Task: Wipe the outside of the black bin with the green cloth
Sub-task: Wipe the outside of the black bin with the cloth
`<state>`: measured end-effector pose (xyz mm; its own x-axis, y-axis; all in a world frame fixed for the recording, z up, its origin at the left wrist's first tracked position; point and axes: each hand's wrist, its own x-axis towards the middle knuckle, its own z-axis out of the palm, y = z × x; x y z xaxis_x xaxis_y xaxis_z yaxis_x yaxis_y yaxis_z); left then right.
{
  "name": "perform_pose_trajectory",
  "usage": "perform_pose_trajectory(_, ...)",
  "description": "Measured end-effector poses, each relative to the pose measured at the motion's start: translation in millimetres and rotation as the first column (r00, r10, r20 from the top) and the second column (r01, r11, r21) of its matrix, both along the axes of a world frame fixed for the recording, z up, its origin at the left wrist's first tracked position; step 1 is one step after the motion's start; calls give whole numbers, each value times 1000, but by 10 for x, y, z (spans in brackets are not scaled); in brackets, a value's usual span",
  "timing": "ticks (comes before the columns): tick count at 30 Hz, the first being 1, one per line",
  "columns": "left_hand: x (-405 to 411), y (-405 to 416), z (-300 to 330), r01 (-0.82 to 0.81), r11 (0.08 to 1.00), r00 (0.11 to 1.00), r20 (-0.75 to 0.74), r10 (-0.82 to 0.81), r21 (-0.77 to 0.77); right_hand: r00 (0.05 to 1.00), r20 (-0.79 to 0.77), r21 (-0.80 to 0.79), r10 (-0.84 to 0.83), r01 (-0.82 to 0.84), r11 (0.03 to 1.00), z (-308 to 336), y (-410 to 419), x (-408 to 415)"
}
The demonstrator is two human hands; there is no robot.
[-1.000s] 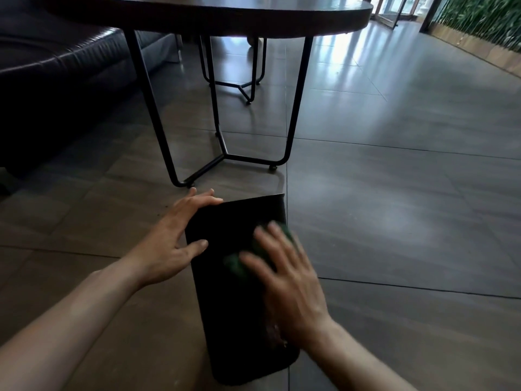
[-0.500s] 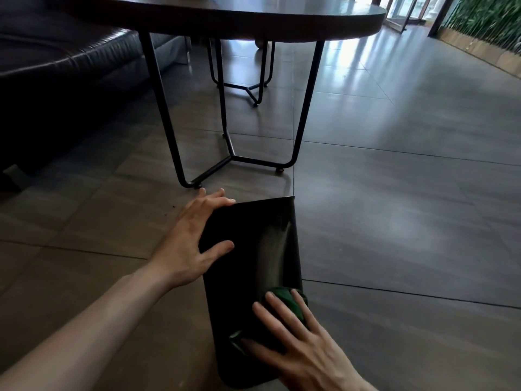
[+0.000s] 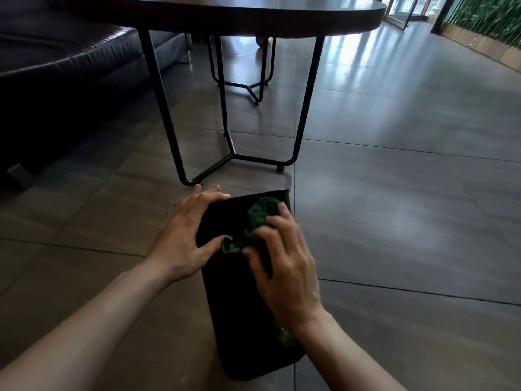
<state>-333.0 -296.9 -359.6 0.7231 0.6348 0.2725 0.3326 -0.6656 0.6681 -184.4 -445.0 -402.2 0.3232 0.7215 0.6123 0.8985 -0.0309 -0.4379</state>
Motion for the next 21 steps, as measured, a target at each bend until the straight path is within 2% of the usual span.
perform_pose_trajectory(2,5,10,2,4,1000,1000,5,-4,3,993,108,-132,41,-26,991,-155,-148,-58)
perform_pose_trajectory(4,13,11,4,20,1000,1000,7,-21,15,988,142,-175,60,-34,984,-211,-209,-44)
perform_pose_trajectory(9,49,3,5,14,1000,1000,18,-14,24,995,-26,-98,-93,91,991,-130,-56,-108)
perform_pose_trajectory(11,41,24,1,7,1000,1000,21,-8,27,995,-16,-55,-101,100,994,-203,-62,-291)
perform_pose_trajectory(13,24,36,-9,11,1000,1000,7,-11,25,983,176,-40,54,-48,998,-409,-205,-486)
perform_pose_trajectory(15,22,30,-9,27,1000,1000,6,-27,9,902,357,-118,243,-214,970,-540,-440,-522)
perform_pose_trajectory(16,23,22,-13,34,999,999,13,-34,7,875,383,-152,297,-257,954,-540,-512,-442)
perform_pose_trajectory(18,21,18,-27,30,999,999,15,-31,25,908,332,-119,255,-229,966,-453,-468,-209)
perform_pose_trajectory(20,12,8,-23,23,999,1000,3,-24,32,995,89,-33,45,-42,999,-232,-242,19)
perform_pose_trajectory(21,6,3,-12,21,999,1000,0,-21,26,997,-49,4,-58,59,998,-85,-85,122)
